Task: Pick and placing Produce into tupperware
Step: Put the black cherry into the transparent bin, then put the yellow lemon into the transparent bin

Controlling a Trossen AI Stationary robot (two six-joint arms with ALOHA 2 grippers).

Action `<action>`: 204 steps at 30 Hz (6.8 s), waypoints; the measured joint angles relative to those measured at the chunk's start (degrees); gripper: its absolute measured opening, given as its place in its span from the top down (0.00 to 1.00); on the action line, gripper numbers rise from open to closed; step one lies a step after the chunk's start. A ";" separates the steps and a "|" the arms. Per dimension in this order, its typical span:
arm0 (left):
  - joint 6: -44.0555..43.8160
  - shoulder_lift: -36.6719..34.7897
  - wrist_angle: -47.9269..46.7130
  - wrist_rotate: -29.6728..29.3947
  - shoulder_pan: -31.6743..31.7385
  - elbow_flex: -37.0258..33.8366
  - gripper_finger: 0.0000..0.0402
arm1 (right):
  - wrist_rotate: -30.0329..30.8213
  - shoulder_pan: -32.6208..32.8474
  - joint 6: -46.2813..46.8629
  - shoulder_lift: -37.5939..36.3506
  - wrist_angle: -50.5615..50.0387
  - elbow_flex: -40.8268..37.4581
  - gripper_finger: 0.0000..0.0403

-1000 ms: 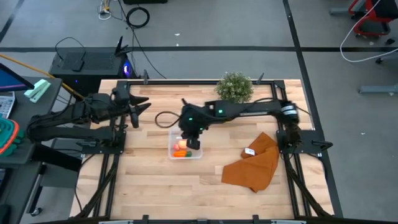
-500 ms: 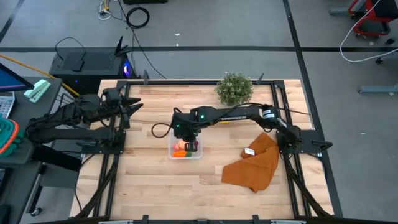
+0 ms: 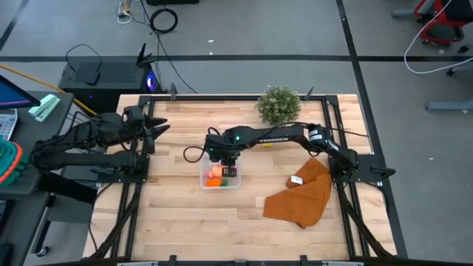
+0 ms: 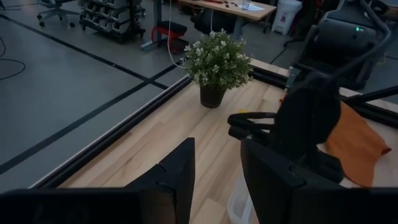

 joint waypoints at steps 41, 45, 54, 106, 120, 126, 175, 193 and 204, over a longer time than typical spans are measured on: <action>0.28 0.02 -0.42 0.00 0.00 -0.02 0.64 | -2.33 1.41 0.14 2.16 0.62 -0.44 0.81; 0.33 0.02 -0.42 0.00 -0.02 -0.02 0.65 | -2.48 1.39 0.18 2.67 0.54 -0.44 0.81; 0.35 0.00 -0.42 0.00 0.00 -0.02 0.64 | -3.54 1.38 0.23 3.37 0.86 -0.44 0.81; 0.81 0.02 -0.44 0.00 -0.01 -0.02 0.64 | 4.51 -0.92 10.26 -15.26 -15.33 -6.03 0.59; 2.11 0.02 -0.26 -0.35 -0.01 -0.02 0.65 | 4.09 5.21 31.48 -51.56 -5.59 -50.57 0.59; 1.68 0.02 -0.20 -0.42 0.00 -0.02 0.64 | 1.11 4.79 19.73 -55.61 -5.49 -52.58 0.59; -0.85 0.13 -2.43 -1.03 -0.02 -0.02 0.65 | 9.71 -8.21 -41.39 -22.67 -0.99 -38.47 0.18; -1.29 0.13 -2.43 -1.01 -0.02 -0.02 0.65 | 11.10 -11.66 -40.50 -22.56 -0.23 -40.48 0.18; -1.68 0.13 -2.38 -1.01 -0.02 -0.02 0.64 | 10.77 -11.60 -40.92 -22.54 4.66 -41.66 0.21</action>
